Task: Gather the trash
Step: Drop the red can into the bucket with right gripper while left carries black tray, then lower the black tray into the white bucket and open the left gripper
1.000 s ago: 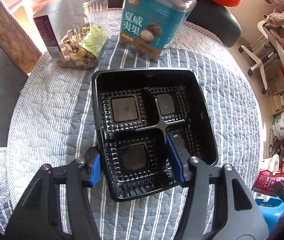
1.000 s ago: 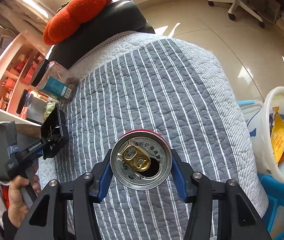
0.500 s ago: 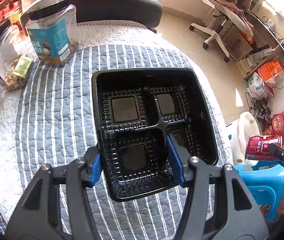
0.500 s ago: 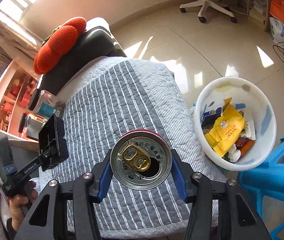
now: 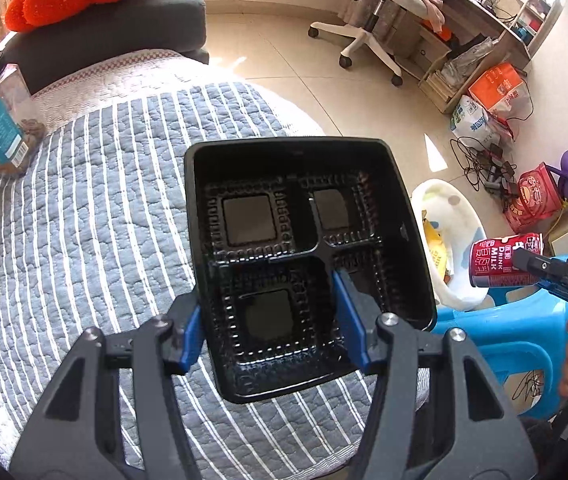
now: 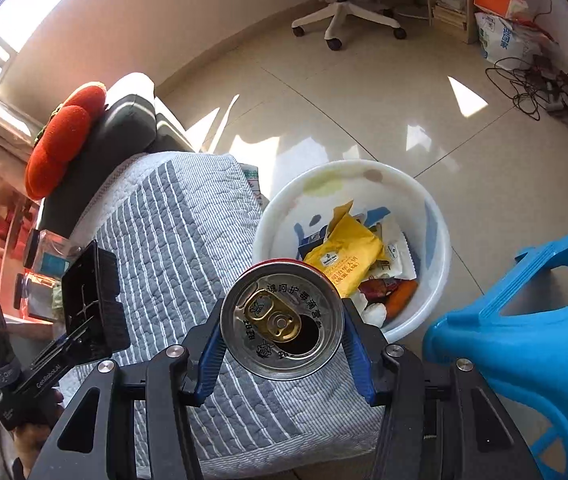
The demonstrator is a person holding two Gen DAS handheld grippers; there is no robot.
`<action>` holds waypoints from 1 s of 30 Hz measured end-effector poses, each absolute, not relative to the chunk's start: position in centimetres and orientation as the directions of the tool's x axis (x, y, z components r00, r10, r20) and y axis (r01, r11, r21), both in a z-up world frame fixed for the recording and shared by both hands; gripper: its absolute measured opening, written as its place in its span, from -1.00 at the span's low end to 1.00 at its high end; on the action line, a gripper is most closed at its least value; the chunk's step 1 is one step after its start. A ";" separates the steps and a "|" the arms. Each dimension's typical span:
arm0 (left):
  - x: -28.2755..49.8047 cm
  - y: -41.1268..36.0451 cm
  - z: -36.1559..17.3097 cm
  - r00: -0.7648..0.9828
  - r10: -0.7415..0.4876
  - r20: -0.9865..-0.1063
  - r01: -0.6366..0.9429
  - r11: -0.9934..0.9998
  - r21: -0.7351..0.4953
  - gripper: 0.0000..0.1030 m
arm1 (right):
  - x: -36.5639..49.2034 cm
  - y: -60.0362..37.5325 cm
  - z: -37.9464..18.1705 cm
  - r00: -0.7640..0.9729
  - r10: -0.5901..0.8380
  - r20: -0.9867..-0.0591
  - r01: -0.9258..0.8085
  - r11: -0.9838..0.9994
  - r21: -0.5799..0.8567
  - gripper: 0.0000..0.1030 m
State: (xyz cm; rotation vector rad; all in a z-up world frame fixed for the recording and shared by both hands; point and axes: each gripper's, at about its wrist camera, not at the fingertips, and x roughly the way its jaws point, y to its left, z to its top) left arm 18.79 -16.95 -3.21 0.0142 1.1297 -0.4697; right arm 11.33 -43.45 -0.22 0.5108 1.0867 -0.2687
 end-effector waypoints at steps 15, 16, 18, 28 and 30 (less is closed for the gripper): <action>19.0 -20.9 -4.1 0.306 -0.365 -0.879 0.402 0.887 -0.229 0.14 | 13.2 -49.0 -3.1 0.409 0.020 -0.912 0.550 0.792 0.264 0.08; 19.0 -21.1 -4.1 0.304 -0.368 -0.879 0.403 0.885 -0.231 0.14 | 13.2 -49.2 -3.2 0.400 0.019 -0.916 0.563 0.784 0.262 0.16; 19.0 -21.4 -4.1 0.302 -0.372 -0.878 0.407 0.883 -0.234 0.14 | 12.8 -49.5 -2.9 0.411 0.028 -0.911 0.574 0.768 0.283 0.25; 18.1 -26.9 -3.3 0.300 -0.417 -0.858 0.497 0.836 -0.233 0.14 | 8.7 -49.1 -0.8 0.417 -0.004 -0.909 0.586 0.765 0.266 0.31; 17.9 -28.7 -3.3 0.297 -0.434 -0.850 0.527 0.817 -0.233 0.15 | 7.6 -48.9 -0.3 0.423 -0.017 -0.906 0.576 0.777 0.254 0.33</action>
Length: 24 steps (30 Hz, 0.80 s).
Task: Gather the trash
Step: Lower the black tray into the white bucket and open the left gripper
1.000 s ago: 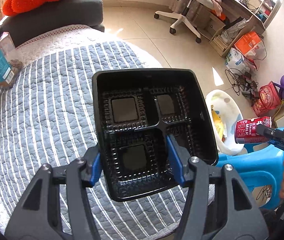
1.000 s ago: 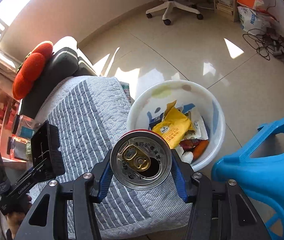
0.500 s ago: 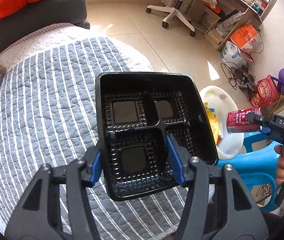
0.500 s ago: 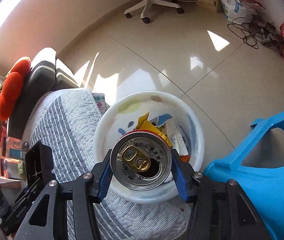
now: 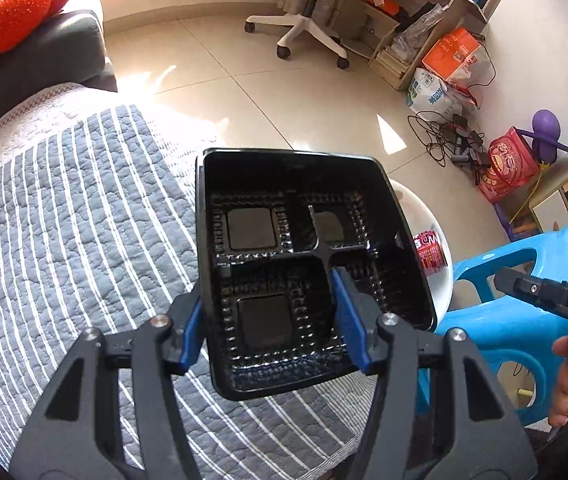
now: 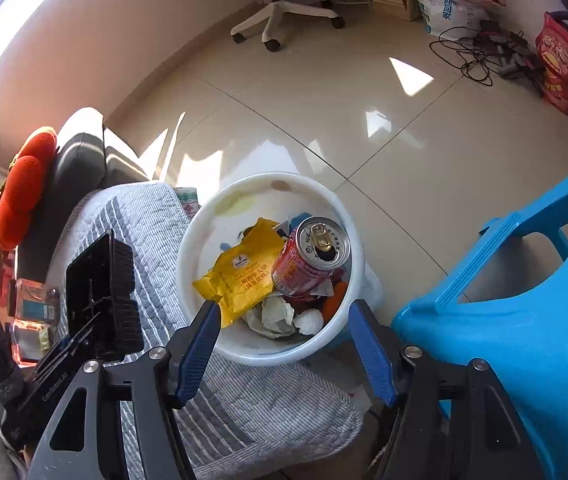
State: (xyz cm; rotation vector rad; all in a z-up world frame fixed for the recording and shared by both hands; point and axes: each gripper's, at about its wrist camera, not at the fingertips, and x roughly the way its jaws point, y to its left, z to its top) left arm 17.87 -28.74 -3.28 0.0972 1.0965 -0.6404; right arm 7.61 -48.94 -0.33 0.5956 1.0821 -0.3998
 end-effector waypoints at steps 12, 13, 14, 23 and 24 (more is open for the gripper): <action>16.5 -35.3 -5.6 0.339 -0.480 -0.809 0.657 0.736 -0.162 0.27 | 3.5 -49.7 0.0 0.392 -0.092 -0.915 0.570 0.805 0.163 0.36; 16.4 -35.3 -5.6 0.346 -0.471 -0.811 0.652 0.743 -0.153 0.54 | 3.4 -49.8 0.0 0.392 -0.094 -0.915 0.573 0.803 0.163 0.36; 16.4 -35.0 -5.3 0.367 -0.467 -0.804 0.643 0.752 -0.143 0.66 | 3.3 -49.8 0.1 0.394 -0.094 -0.914 0.575 0.801 0.165 0.36; 16.4 -30.2 -3.6 0.425 -0.408 -0.808 0.571 0.814 -0.111 0.96 | 4.0 -48.2 1.0 0.416 -0.089 -0.905 0.544 0.822 0.170 0.38; 16.2 -29.2 -3.3 0.423 -0.410 -0.808 0.563 0.818 -0.120 0.99 | 4.1 -47.8 1.1 0.418 -0.089 -0.904 0.538 0.826 0.167 0.39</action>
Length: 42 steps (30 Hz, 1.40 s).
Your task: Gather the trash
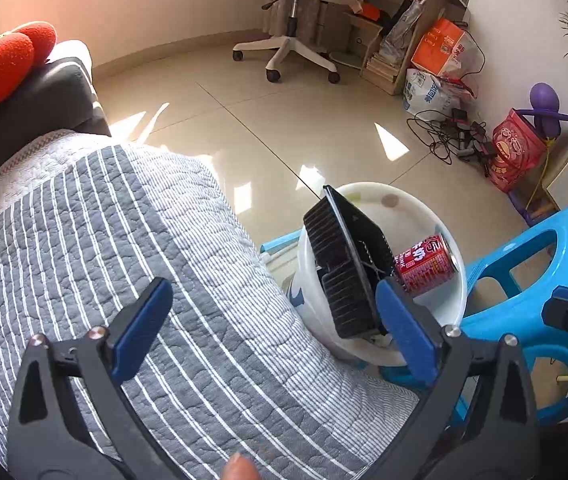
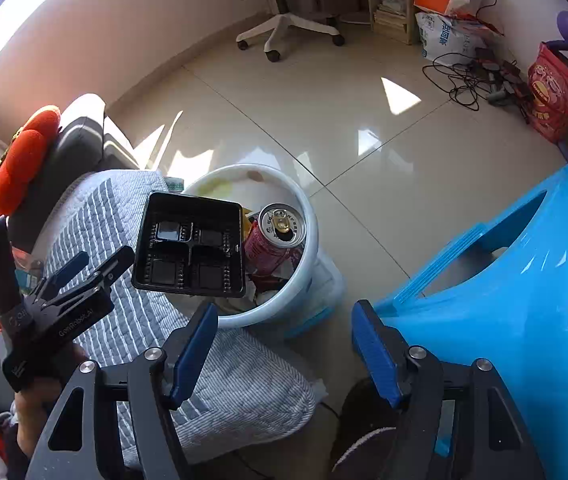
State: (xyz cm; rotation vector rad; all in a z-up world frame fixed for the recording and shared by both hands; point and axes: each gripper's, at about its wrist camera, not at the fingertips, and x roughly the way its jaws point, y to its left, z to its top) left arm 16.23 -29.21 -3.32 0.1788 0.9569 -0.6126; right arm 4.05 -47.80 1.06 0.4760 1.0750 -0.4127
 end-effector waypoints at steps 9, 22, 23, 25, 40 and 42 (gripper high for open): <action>12.3 -20.8 1.8 0.502 -0.323 -0.802 0.486 0.873 -0.048 0.99 | 4.9 -41.5 4.0 0.427 -0.115 -0.897 0.423 0.902 0.086 0.71; 4.2 -10.5 3.5 0.600 -0.146 -0.787 0.278 0.960 0.034 0.99 | 1.5 -30.7 5.6 0.542 -0.172 -0.823 0.274 0.962 -0.021 0.95; 3.5 -10.2 3.5 0.615 -0.143 -0.775 0.271 0.962 0.037 0.99 | 1.2 -30.1 5.3 0.551 -0.177 -0.815 0.266 0.964 -0.029 0.95; 2.0 -9.8 3.6 0.658 -0.137 -0.740 0.252 0.967 0.046 0.99 | 0.6 -28.9 4.5 0.570 -0.200 -0.797 0.255 0.965 -0.060 0.95; -0.4 -9.2 2.1 0.698 -0.104 -0.708 0.207 0.976 0.061 0.99 | 0.0 -26.6 2.3 0.597 -0.281 -0.752 0.270 0.952 -0.141 0.95; -0.4 -9.1 2.1 0.698 -0.107 -0.708 0.208 0.976 0.057 0.99 | 0.0 -26.5 2.3 0.599 -0.279 -0.751 0.270 0.953 -0.139 0.95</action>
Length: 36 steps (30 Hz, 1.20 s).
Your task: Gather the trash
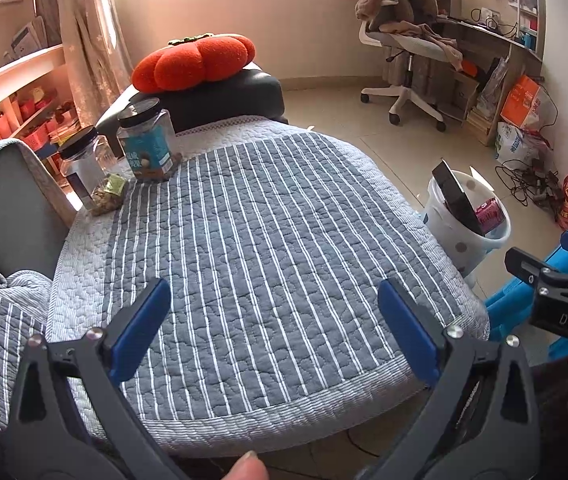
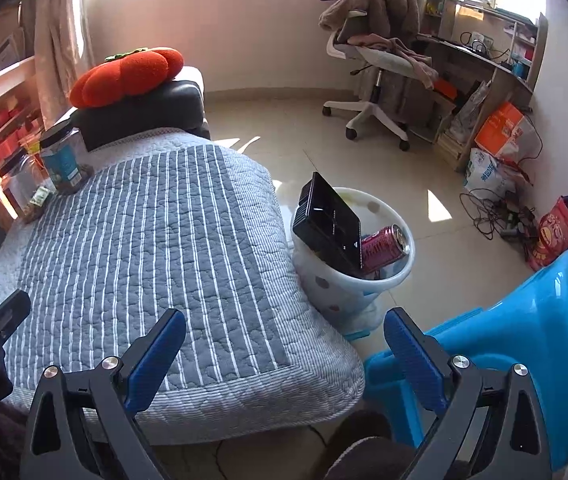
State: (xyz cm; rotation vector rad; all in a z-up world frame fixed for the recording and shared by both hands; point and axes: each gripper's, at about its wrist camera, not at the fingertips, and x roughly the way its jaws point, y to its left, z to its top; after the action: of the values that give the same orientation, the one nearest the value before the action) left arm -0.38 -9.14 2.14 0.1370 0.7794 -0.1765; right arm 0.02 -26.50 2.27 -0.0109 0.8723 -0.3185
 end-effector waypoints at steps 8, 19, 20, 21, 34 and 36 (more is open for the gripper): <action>-0.6 -8.9 2.3 0.704 -0.102 -0.703 0.199 0.978 0.057 0.99 | 0.1 -26.2 2.1 0.600 -0.263 -0.755 0.259 0.957 -0.128 0.95; -0.6 -8.9 2.2 0.704 -0.099 -0.703 0.201 0.977 0.063 0.99 | 0.1 -26.2 2.0 0.597 -0.253 -0.761 0.253 0.960 -0.120 0.95; -0.6 -8.9 2.2 0.704 -0.099 -0.704 0.202 0.977 0.065 0.99 | 0.1 -26.1 2.0 0.596 -0.253 -0.762 0.254 0.960 -0.119 0.95; -0.6 -8.9 2.2 0.703 -0.098 -0.704 0.203 0.977 0.066 0.99 | 0.1 -26.1 1.9 0.596 -0.253 -0.762 0.254 0.960 -0.119 0.95; -0.6 -8.9 2.2 0.702 -0.096 -0.705 0.204 0.977 0.069 0.99 | 0.1 -25.8 1.8 0.593 -0.250 -0.766 0.254 0.960 -0.116 0.95; -0.6 -8.9 2.2 0.702 -0.096 -0.705 0.204 0.977 0.070 0.99 | 0.1 -25.8 1.8 0.592 -0.248 -0.767 0.254 0.960 -0.115 0.95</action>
State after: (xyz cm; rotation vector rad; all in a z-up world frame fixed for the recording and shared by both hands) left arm -0.63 -8.87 2.18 0.1465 0.7749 -0.1673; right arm 0.11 -25.78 1.77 0.0065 0.8906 -0.2921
